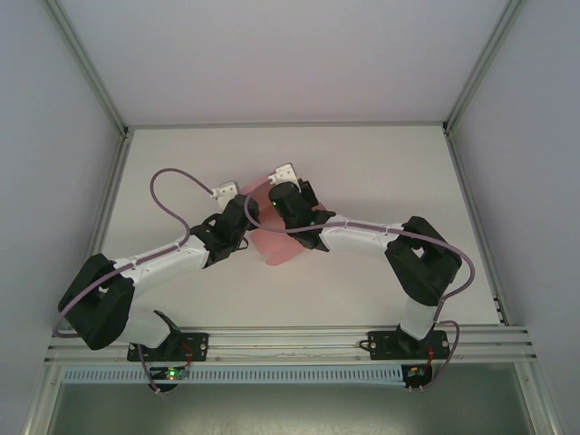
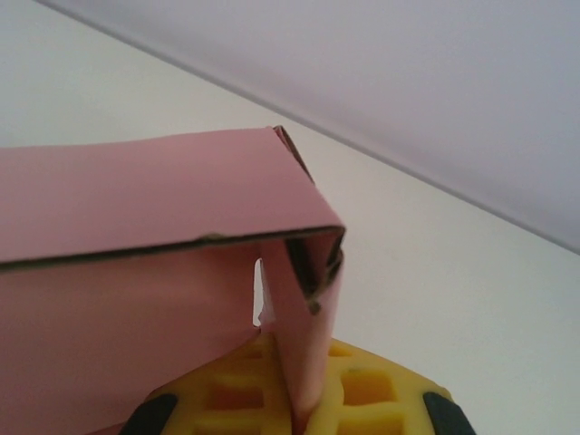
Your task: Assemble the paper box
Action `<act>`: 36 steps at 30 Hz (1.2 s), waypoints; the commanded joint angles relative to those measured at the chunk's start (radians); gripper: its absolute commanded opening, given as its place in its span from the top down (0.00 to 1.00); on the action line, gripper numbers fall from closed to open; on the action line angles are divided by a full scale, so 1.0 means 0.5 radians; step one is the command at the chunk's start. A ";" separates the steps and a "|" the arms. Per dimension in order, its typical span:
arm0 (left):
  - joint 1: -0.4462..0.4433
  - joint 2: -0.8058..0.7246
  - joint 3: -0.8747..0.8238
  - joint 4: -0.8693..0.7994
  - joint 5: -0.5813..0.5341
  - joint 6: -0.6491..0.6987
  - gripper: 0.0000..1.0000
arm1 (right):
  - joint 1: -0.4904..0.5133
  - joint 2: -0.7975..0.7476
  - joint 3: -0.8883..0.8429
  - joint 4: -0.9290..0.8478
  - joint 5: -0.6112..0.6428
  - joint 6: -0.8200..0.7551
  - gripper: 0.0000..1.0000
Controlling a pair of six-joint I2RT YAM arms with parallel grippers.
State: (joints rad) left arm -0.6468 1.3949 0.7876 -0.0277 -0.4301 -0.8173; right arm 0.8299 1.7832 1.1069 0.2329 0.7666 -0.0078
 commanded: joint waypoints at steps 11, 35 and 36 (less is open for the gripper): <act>0.054 0.034 -0.005 -1.005 -0.707 -0.345 1.00 | -0.405 0.152 0.115 -0.361 1.154 0.046 1.00; 0.051 -0.138 -0.143 0.046 0.353 0.298 1.00 | -0.249 -0.288 -0.372 0.214 -0.855 -0.204 0.53; 0.051 -0.136 -0.141 0.040 0.336 0.300 1.00 | -0.253 -0.304 -0.371 0.191 -0.884 -0.214 0.49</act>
State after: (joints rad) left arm -0.6178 1.3563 0.6998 0.0158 -0.2676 -0.6991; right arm 0.7155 1.6733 0.9287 0.3378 0.3428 -0.1062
